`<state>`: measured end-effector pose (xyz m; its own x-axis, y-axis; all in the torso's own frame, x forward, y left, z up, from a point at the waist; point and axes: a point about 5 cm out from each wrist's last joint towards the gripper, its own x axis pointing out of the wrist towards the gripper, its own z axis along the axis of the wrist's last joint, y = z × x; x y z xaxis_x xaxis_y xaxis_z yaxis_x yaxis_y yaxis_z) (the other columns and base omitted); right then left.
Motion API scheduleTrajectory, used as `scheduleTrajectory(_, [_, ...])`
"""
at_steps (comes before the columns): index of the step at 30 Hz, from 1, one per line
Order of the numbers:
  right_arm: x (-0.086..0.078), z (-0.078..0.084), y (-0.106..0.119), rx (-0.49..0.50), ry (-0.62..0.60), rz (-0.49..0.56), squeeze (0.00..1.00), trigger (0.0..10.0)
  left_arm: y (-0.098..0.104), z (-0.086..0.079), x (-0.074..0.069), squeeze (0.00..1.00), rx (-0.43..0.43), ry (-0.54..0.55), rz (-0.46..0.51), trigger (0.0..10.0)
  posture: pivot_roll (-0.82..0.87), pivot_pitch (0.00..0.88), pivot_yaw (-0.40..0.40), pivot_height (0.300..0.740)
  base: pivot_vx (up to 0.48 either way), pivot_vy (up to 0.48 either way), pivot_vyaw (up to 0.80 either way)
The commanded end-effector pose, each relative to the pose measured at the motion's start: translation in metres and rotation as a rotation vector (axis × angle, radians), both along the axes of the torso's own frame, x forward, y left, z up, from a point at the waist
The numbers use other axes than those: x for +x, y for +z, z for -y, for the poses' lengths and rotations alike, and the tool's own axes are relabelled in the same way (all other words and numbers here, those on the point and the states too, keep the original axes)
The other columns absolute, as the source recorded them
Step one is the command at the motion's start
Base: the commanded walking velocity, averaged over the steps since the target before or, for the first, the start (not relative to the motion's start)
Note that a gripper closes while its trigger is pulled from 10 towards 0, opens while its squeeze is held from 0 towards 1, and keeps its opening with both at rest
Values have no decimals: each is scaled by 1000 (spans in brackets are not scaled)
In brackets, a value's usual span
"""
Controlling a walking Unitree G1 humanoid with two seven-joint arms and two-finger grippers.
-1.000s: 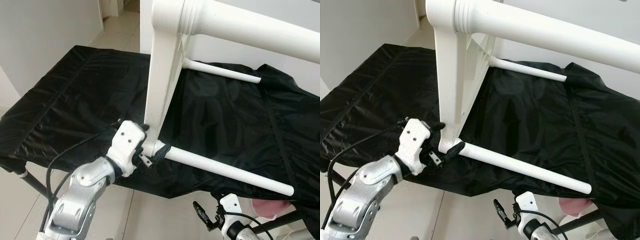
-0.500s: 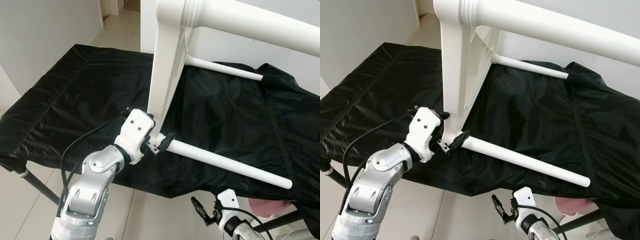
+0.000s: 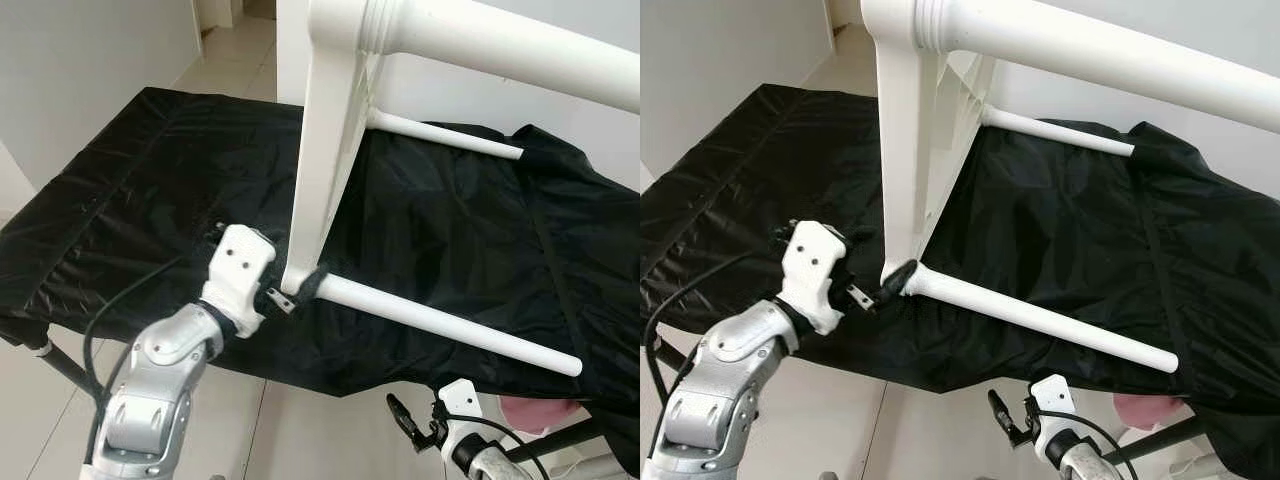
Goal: Building children table
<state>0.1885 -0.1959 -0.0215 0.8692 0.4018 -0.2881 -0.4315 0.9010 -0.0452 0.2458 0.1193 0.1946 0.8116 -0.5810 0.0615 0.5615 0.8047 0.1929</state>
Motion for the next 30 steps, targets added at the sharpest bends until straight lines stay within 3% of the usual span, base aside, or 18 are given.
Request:
scheduleTrajectory(1, [-2, 2, -3, -12, 10, -25, 0, 10000, 1, -12, 8, 0, -4, 235, 37, 10000, 10, 0, -47, 740, 0, 0, 0])
scheduleTrajectory(8, [5, 3, 0, -20, 23, -22, 0, 10000, 11, -13, 19, 0, -53, 356, 81, 10000, 24, 0, -66, 740, 0, 0, 0])
scheduleTrajectory(15, [8, 4, 1, -25, 25, -18, 0, 10000, 22, 6, 21, 0, -117, 265, 109, 10000, 23, 0, -69, 740, 0, 0, 0])
scheduleTrajectory(18, [9, 6, 1, -31, 22, -17, 0, 10000, 31, 26, 22, 0, -181, 196, 122, 10000, 15, 0, -65, 740, 0, 0, 0])
scheduleTrajectory(30, [10, 8, 1, -41, 11, -20, 0, 10000, 47, 46, 30, 0, -253, 157, 135, 10000, 2, 0, -53, 740, 0, 0, 0])
